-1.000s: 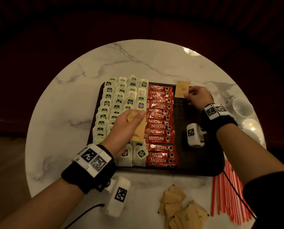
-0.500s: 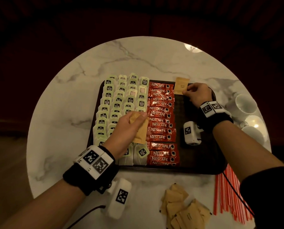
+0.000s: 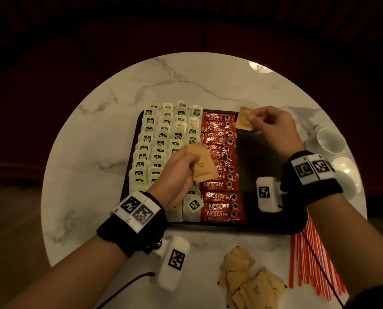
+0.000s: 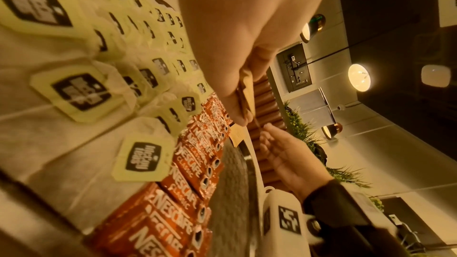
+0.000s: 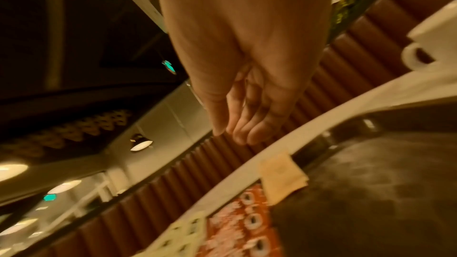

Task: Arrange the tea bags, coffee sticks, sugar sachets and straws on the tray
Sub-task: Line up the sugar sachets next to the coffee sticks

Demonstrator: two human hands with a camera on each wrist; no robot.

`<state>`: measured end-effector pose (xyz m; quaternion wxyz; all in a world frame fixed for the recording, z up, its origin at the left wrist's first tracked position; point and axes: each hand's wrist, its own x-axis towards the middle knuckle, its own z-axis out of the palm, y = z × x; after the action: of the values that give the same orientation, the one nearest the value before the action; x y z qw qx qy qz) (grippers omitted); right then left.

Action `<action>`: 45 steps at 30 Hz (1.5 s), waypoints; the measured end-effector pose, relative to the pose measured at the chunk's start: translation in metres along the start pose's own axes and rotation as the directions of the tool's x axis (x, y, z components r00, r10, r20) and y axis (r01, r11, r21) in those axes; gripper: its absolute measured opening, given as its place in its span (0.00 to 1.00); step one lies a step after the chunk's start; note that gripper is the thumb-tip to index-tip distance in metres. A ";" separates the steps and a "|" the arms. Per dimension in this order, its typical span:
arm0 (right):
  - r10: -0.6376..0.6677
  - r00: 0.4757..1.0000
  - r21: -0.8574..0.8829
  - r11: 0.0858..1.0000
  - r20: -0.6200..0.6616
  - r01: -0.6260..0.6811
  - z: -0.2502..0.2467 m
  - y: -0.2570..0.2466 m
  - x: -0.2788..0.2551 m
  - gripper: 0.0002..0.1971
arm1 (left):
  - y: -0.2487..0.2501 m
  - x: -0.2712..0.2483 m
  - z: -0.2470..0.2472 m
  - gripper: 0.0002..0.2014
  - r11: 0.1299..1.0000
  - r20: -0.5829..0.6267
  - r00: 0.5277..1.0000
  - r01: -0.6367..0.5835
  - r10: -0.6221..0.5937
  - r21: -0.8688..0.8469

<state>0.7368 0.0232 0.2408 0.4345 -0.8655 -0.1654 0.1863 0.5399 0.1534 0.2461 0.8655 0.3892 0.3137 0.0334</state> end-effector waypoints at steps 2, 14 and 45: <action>-0.025 0.985 0.034 0.999 0.171 0.019 0.006 -0.014 -0.026 0.06 | -0.002 0.000 0.004 0.14 1.000 0.025 0.999 -0.020 0.020 -0.002; -0.065 0.896 0.243 0.969 0.440 -0.049 0.021 -0.022 -0.082 0.17 | -0.010 0.004 0.008 0.15 0.981 -0.036 0.980 -0.193 0.194 0.032; 0.323 0.944 0.076 0.945 -0.061 -0.318 0.026 0.051 0.039 0.23 | -0.017 0.001 -0.017 0.07 0.994 -0.121 0.993 -0.004 0.017 0.111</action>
<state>0.7652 0.0303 0.1780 0.4323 -0.8723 -0.0002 0.2284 0.5273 0.1529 0.2253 0.8217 0.4353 0.3651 0.0444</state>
